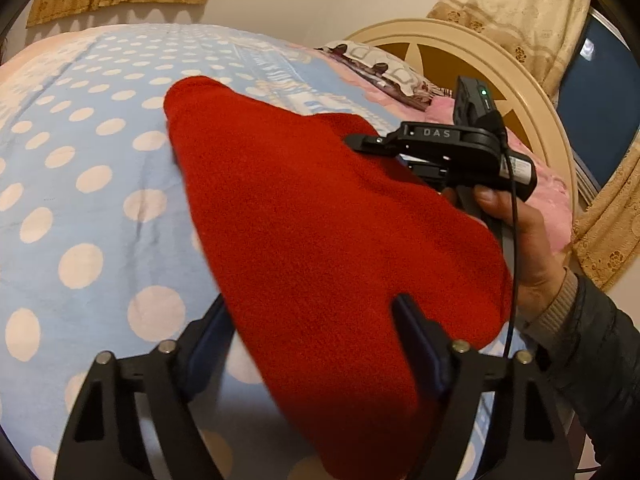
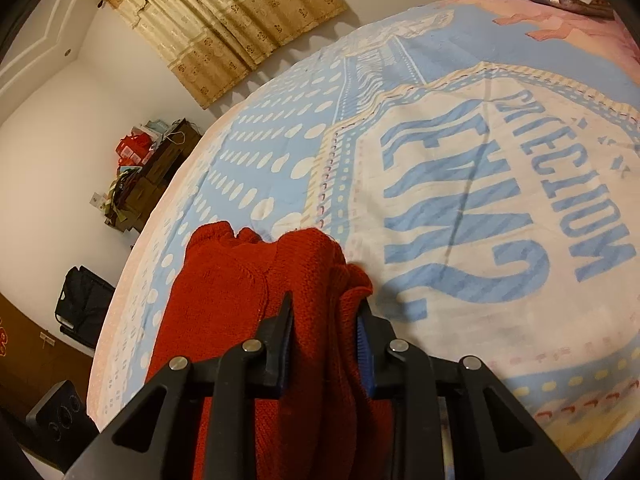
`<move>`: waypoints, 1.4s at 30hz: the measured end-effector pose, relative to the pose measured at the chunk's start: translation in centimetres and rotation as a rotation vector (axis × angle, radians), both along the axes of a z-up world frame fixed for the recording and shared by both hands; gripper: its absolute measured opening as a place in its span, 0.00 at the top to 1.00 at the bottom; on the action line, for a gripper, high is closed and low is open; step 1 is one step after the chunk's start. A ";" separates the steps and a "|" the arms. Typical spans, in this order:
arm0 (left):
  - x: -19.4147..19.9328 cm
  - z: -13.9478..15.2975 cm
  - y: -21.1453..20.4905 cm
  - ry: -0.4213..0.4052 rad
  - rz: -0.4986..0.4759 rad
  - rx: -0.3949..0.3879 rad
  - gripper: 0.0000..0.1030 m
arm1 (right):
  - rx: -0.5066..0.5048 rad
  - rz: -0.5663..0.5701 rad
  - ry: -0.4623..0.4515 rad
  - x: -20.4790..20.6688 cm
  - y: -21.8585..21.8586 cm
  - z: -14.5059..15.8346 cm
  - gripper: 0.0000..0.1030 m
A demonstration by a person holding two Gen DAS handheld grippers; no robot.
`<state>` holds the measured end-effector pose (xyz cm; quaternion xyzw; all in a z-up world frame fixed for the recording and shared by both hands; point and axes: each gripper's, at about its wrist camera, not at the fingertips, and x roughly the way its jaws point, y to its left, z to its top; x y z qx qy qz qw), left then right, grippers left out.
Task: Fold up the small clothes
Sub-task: 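Drag the held sweater stack across the bed cover with the right tool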
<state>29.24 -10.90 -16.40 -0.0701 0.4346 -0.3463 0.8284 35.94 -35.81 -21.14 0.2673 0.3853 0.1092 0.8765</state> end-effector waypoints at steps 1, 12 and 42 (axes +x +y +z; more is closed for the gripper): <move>0.0 0.0 0.1 0.004 -0.002 -0.005 0.28 | -0.001 -0.003 -0.002 -0.1 0.0 0.1 0.75; -1.3 2.4 0.6 -0.050 0.003 0.015 0.57 | -0.019 -0.016 -0.078 -2.7 1.2 3.1 0.76; -6.9 7.2 11.8 -0.161 0.159 -0.013 0.58 | 0.035 0.151 -0.142 -5.6 15.8 8.5 0.76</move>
